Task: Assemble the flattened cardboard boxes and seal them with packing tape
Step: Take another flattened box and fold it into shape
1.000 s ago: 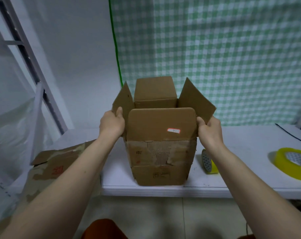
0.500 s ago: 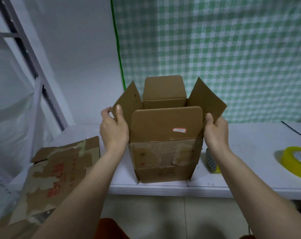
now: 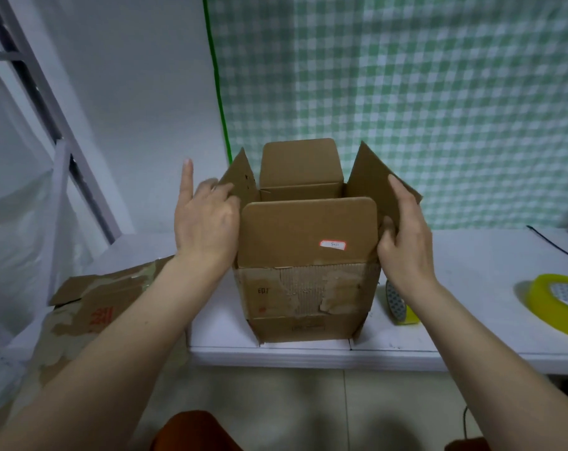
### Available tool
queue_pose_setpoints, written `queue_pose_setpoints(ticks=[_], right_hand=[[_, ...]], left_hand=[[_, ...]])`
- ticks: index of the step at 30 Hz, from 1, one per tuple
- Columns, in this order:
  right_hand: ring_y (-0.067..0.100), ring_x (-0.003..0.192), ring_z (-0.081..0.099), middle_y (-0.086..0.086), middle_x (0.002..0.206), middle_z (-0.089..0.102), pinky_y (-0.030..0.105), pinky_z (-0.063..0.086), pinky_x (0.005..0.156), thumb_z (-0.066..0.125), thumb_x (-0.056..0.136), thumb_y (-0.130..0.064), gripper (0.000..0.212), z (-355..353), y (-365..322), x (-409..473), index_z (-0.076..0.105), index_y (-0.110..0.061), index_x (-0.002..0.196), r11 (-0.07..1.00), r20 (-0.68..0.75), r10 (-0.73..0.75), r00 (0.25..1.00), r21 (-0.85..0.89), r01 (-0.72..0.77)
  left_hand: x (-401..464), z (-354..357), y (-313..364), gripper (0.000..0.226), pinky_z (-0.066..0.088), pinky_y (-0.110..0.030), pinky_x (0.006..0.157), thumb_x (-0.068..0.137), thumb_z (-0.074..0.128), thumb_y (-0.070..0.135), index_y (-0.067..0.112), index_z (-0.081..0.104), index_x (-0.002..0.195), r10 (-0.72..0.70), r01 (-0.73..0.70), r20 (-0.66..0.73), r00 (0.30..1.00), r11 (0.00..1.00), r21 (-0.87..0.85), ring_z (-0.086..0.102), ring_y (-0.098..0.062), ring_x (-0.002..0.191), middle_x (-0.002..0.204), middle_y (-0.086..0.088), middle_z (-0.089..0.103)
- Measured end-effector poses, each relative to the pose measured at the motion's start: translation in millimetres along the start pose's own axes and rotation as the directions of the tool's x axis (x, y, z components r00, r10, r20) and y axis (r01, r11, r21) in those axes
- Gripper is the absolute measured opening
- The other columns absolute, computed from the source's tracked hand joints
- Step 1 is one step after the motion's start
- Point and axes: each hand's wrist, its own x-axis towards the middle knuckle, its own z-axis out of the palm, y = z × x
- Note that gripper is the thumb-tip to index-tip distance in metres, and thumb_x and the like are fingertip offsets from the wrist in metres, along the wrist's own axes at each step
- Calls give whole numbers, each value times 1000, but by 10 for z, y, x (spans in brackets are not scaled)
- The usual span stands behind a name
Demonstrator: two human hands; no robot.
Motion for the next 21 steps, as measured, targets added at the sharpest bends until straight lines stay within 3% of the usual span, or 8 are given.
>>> queue_pose_setpoints(ticks=[2,6,7,9,11,13,17,21], right_hand=[[18,133,37,3,148,38,-6,21,89,39,90,12,68,4,-2,-5,27,-21,148,1000,29,21,999,-11,-20],[15,133,36,1,148,38,-8,18,88,37,94,7,61,-21,-17,-27,27,-19,149,999,19,37,999,7,-37],[14,133,35,1,149,37,-8,18,89,37,94,6,61,-32,-15,-24,26,-19,149,999,25,36,999,8,-36],[14,135,33,-1,150,35,-1,19,95,36,95,5,61,-40,-16,-14,24,-20,150,999,39,38,999,16,-39],[14,136,33,-2,151,34,9,22,100,36,96,4,60,-43,-30,-12,23,-21,150,999,47,43,998,29,-44],[15,136,33,-2,151,34,12,23,100,36,96,3,60,-43,-55,-20,23,-21,150,999,48,43,998,25,-44],[16,137,33,0,152,33,14,25,100,37,96,4,61,-49,-61,-33,23,-21,150,999,38,34,999,-4,-34],[19,136,33,4,153,31,21,31,100,38,97,2,62,-56,-46,-59,20,-23,150,999,36,44,998,-9,-44]], left_hand=[[25,-44,-16,26,0,-37,119,92,51,7,11,73,106,-15,20,49,999,994,-110,60,-28,110,115,-10,69],[-25,-224,-83,54,30,-38,110,91,24,25,13,63,126,-174,234,162,971,822,-519,46,-35,129,127,-13,63],[-45,-250,-98,62,36,-40,103,89,17,32,13,63,126,-165,220,148,975,781,-584,50,-37,123,123,-16,64],[-70,-265,-89,73,37,-44,102,89,9,45,8,63,124,-72,129,120,990,797,-590,57,-38,109,112,-20,67],[-62,-219,-73,82,18,-46,115,90,10,63,8,57,130,-19,77,148,989,915,-396,52,-34,122,124,-16,64],[-59,-169,-31,91,-1,-49,118,87,14,77,10,47,140,-19,33,158,987,996,-85,39,-29,137,141,-10,52],[-71,-153,45,95,-9,-54,117,83,24,79,9,38,145,-20,-4,162,987,989,145,23,-32,145,151,-14,38],[-82,-160,189,91,-16,-54,114,86,13,77,12,35,147,28,-122,245,969,919,375,-9,-40,147,157,-29,3]])
